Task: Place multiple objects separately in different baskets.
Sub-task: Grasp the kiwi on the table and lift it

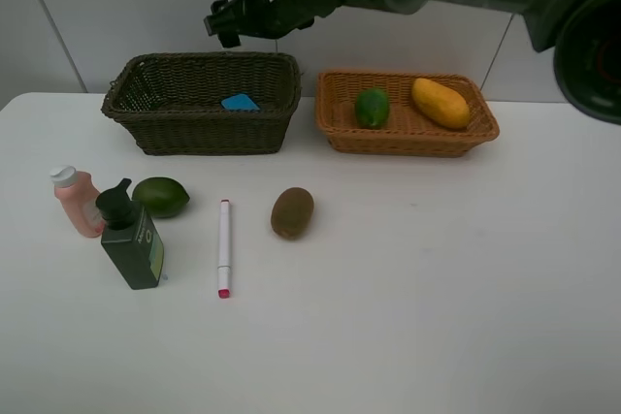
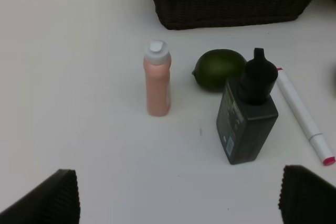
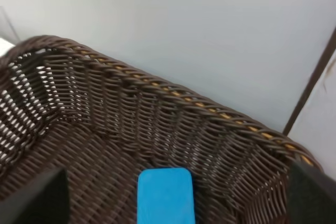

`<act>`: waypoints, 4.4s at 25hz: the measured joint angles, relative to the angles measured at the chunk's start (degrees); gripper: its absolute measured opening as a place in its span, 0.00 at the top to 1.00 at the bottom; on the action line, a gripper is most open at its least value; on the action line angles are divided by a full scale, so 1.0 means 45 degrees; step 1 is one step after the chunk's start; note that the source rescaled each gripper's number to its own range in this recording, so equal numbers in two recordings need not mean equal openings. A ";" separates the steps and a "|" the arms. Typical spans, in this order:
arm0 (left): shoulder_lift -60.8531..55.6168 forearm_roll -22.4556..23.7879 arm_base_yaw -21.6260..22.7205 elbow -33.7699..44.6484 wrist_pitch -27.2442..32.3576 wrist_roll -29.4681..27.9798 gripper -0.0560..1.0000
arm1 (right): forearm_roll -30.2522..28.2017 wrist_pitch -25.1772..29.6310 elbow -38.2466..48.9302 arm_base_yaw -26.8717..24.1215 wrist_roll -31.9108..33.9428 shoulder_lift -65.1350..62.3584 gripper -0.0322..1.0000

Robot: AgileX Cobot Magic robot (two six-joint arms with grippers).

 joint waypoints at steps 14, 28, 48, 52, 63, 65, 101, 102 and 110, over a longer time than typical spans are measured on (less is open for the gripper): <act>0.0000 0.0000 0.0000 0.0000 0.0000 0.0000 0.00 | -0.2112 0.1052 0.6363 0.0214 0.5468 -0.4468 0.00; 0.0000 0.0000 0.0000 0.0000 0.0000 0.0000 0.00 | -0.0458 0.5429 0.6887 0.1707 0.9584 -0.4659 0.00; 0.0000 0.0000 0.0000 0.0000 0.0000 0.0000 0.00 | 0.1687 0.4491 0.6900 0.1747 0.9612 -0.1837 0.00; 0.0000 0.0000 0.0000 0.0000 0.0000 0.0000 0.00 | 0.1713 0.4327 0.6900 0.1674 0.9612 -0.1571 0.00; 0.0000 0.0000 0.0000 0.0000 0.0000 0.0000 0.00 | 0.2112 0.4248 0.6900 0.1589 0.9612 -0.1083 0.00; 0.0000 0.0000 0.0000 0.0000 0.0000 0.0000 0.00 | 0.2127 0.4175 0.6900 0.1589 0.9588 -0.1083 0.00; 0.0000 0.0000 0.0000 0.0000 0.0000 0.0000 0.00 | 0.2644 0.4093 0.6900 0.1466 0.9303 -0.1152 0.88; 0.0000 0.0000 0.0000 0.0000 0.0000 0.0000 0.00 | 0.2644 0.4123 0.6900 0.1466 0.9303 -0.1233 0.88; 0.0000 0.0000 0.0000 0.0000 0.0000 0.0000 0.00 | 0.2549 0.4974 0.6900 0.1466 0.9303 -0.2564 0.88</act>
